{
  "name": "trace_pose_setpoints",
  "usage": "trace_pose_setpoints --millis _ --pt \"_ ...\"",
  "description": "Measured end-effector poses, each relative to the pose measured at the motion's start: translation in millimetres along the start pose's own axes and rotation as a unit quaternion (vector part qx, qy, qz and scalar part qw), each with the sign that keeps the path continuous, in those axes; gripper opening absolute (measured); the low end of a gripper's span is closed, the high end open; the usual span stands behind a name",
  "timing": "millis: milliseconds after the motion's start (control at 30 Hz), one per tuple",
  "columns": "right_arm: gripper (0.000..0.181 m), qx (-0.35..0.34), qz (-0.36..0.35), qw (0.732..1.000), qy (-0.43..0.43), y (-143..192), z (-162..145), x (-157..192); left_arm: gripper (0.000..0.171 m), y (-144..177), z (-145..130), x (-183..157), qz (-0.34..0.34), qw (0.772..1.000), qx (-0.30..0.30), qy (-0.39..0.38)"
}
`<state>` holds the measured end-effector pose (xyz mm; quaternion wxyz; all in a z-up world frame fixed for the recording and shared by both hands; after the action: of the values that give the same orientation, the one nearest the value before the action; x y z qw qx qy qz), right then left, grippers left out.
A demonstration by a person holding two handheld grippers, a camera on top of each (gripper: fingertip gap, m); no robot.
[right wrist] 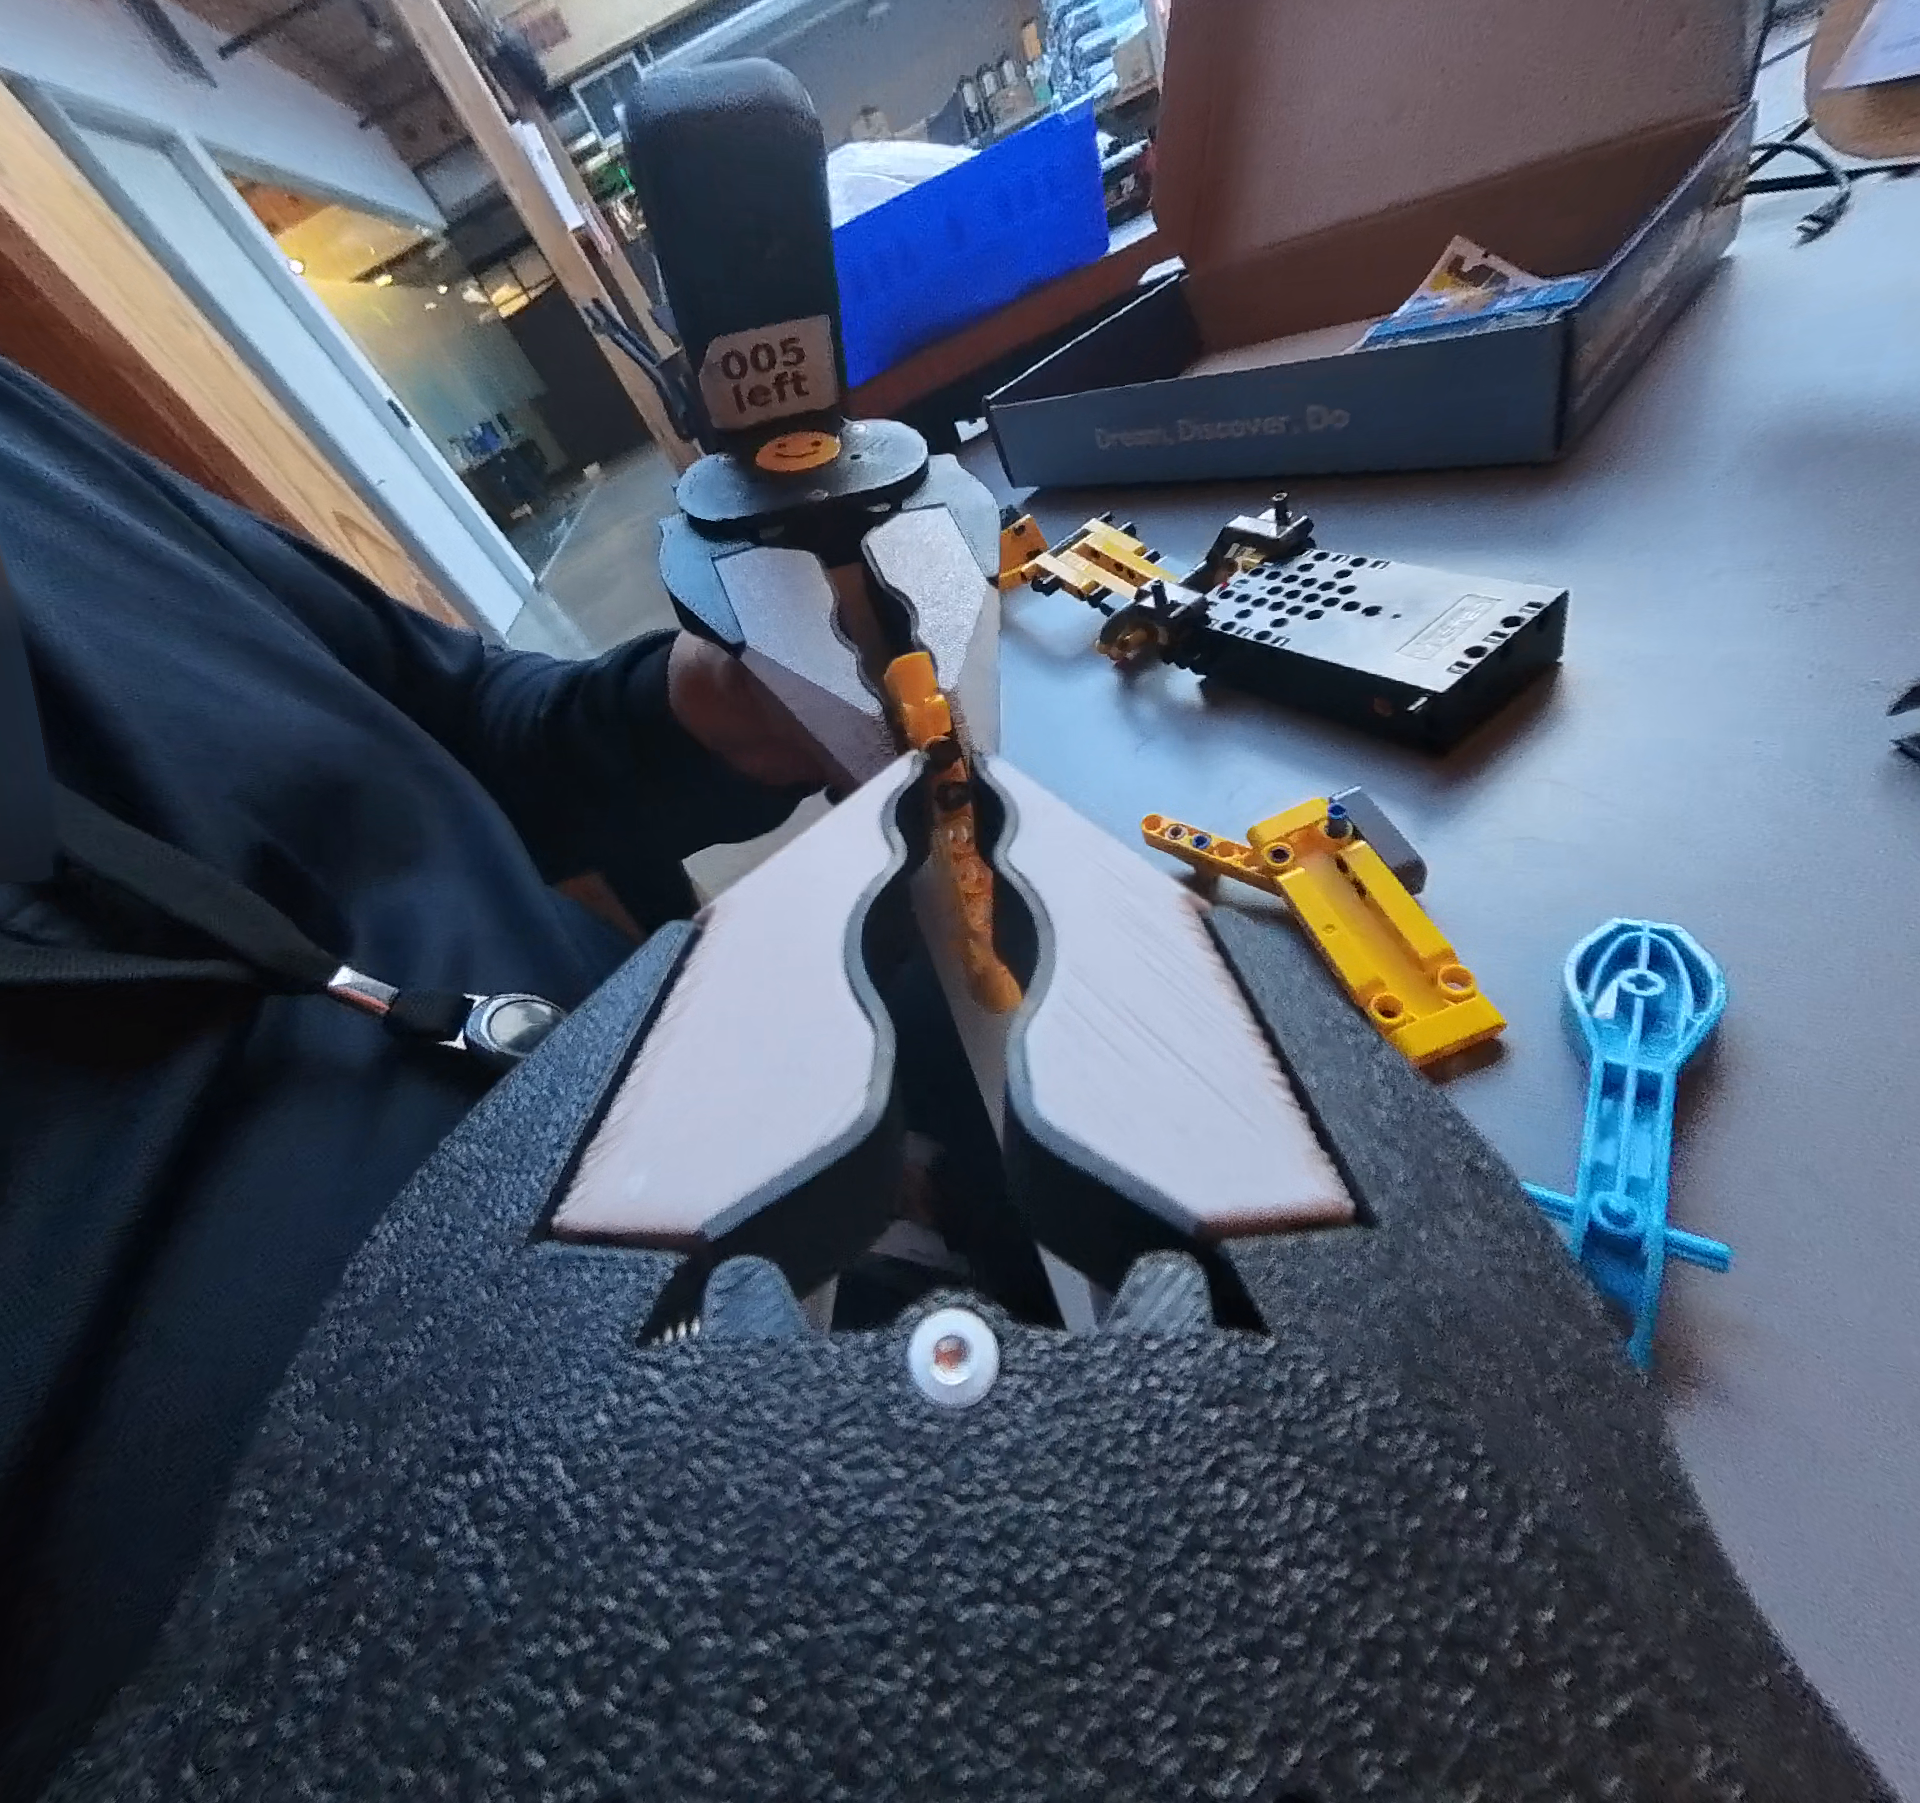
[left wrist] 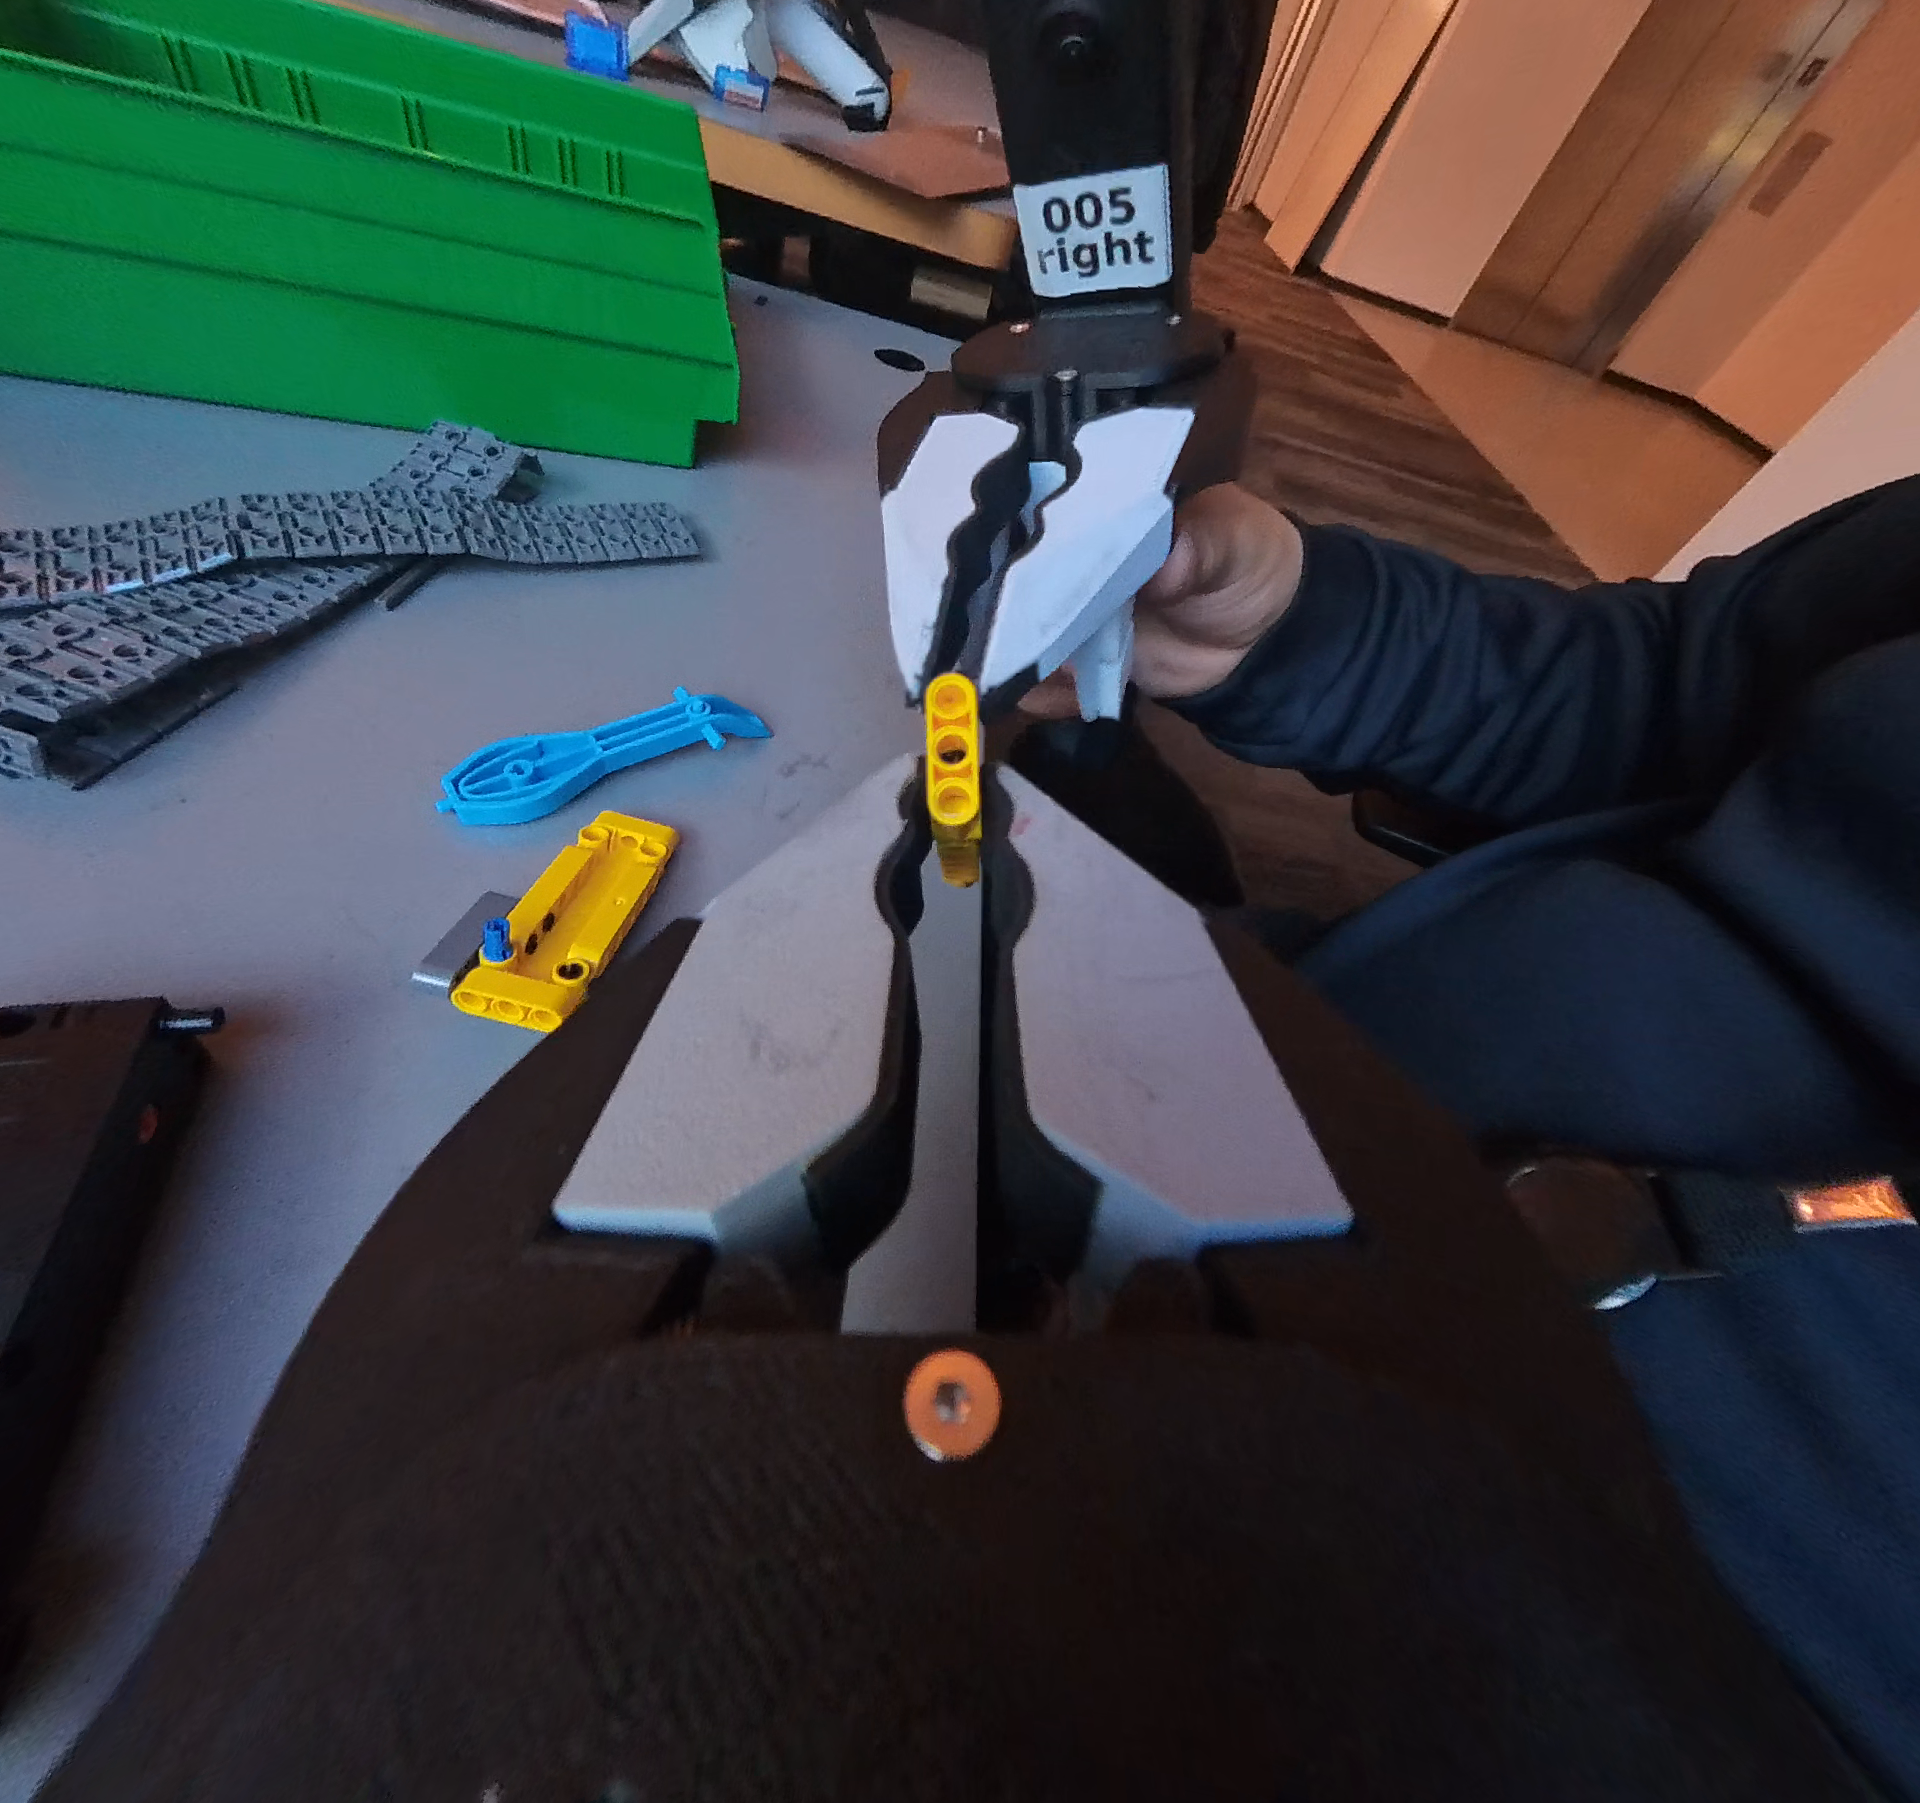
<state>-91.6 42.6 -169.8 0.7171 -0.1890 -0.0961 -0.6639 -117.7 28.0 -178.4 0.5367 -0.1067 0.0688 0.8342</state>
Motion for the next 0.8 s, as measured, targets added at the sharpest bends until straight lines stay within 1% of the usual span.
trace_pose_setpoints --millis 133,200,233,300,367,400,467,500,567,633,700,800 --pt "0.003 -0.012 0.01 1.0 -0.014 0.9 -1.8 1.1 0.006 0.3 -1.5 -1.4 -0.005 0.999 0.005 -0.045" --pt "0.003 0.01 -0.006 1.0 0.0 1.2 -9.8 -3.4 0.006 1.4 -10.1 3.8 0.005 0.997 0.03 -0.075" --pt "0.004 0.027 -0.016 0.999 0.01 1.6 -13.9 -5.8 0.006 1.7 -14.3 5.9 0.011 0.993 0.04 -0.11" --pt "0.004 0.065 -0.037 0.996 0.041 4.0 -22.1 -10.3 0.006 2.2 -22.9 10.1 0.022 0.976 0.057 -0.209" --pt "0.005 0.098 -0.049 0.991 0.072 6.1 -29.6 -11.8 0.006 2.2 -29.9 11.4 0.028 0.95 0.076 -0.301" --pt "0.005 0.111 -0.057 0.988 0.087 7.4 -32.5 -12.9 0.006 1.9 -32.0 11.7 0.033 0.937 0.084 -0.337" --pt "0.005 0.129 -0.071 0.982 0.121 9.9 -36.4 -14.2 0.006 0.4 -35.4 10.5 0.036 0.917 0.096 -0.384" --pt "0.005 0.141 -0.078 0.977 0.142 11.2 -38.2 -14.6 0.006 0.0 -37.9 11.0 0.037 0.911 0.106 -0.398" --pt "0.006 0.177 -0.093 0.96 0.195 13.8 -43.0 -15.8 0.006 -1.4 -44.8 12.2 0.037 0.904 0.13 -0.405" --pt "0.007 0.208 -0.102 0.938 0.259 14.5 -44.6 -14.3 0.006 -3.2 -48.8 13.5 0.043 0.897 0.147 -0.415" --pt "0.002 0.23 -0.105 0.915 0.316 14.4 -44.9 -12.1 0.006 -4.9 -50.4 13.7 0.046 0.893 0.153 -0.422" --pt "0.001 0.261 -0.142 0.886 0.355 25.1 -43.7 -23.7 0.006 -3.5 -50.3 18.8 0.06 0.885 0.161 -0.433"
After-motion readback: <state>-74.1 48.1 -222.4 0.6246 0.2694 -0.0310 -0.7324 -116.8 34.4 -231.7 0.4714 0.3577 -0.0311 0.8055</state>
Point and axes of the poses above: each gripper's, where its closed fingertips meet, y back along the fingers, z out of its top, x = y × z across the jaws, the point moved 2 cm from there along y, back along the fingers, and after that the axes turned 15 degrees about -x, right-handed, at the moved point
